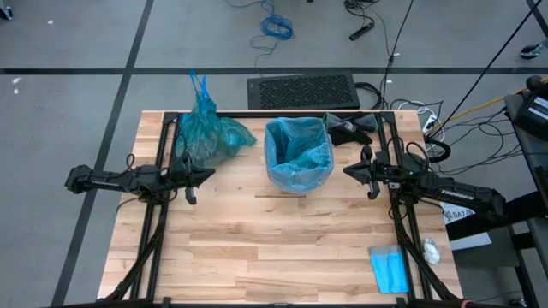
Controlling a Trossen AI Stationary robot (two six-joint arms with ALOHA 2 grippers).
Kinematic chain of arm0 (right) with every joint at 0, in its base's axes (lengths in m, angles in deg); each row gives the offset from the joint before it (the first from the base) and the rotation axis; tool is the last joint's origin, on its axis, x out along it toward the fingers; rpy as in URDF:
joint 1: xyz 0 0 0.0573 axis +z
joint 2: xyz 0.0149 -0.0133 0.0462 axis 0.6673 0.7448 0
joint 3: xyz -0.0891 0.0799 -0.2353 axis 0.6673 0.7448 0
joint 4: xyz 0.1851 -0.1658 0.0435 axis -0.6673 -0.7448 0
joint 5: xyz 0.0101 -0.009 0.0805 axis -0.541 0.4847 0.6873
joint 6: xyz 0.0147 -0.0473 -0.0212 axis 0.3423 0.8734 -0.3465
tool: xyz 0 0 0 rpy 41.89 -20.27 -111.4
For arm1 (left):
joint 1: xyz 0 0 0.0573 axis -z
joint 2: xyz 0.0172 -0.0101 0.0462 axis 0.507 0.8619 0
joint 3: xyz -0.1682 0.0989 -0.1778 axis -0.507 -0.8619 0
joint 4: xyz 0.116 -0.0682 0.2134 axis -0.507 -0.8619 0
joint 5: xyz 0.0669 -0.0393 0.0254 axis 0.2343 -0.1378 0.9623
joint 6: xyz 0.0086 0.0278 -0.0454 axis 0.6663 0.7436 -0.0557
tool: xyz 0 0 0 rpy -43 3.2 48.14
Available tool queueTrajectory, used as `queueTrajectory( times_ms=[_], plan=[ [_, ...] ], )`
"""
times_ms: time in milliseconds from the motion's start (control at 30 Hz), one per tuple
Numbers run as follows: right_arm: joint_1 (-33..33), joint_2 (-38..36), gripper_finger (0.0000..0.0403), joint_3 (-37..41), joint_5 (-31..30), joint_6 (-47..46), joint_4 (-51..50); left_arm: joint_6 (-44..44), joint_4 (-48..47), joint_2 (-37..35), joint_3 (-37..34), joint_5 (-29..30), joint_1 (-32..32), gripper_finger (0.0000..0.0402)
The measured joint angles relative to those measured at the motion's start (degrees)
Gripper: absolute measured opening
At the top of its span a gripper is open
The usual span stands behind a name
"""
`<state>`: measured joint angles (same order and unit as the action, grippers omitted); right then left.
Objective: Place trash/remove bag and relplace
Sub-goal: Return to Home Position
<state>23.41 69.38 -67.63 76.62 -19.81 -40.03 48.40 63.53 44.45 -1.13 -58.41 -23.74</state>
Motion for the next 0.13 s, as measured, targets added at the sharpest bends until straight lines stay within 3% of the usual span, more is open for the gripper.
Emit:
queueTrajectory(
  times_ms=[133],
  plan=[
    [-0.02,0.01,0.0000,-0.02,0.00,-0.02,0.00,0.01,0.00,0.00,0.00,0.02,0.00,0.0001]
  ],
)
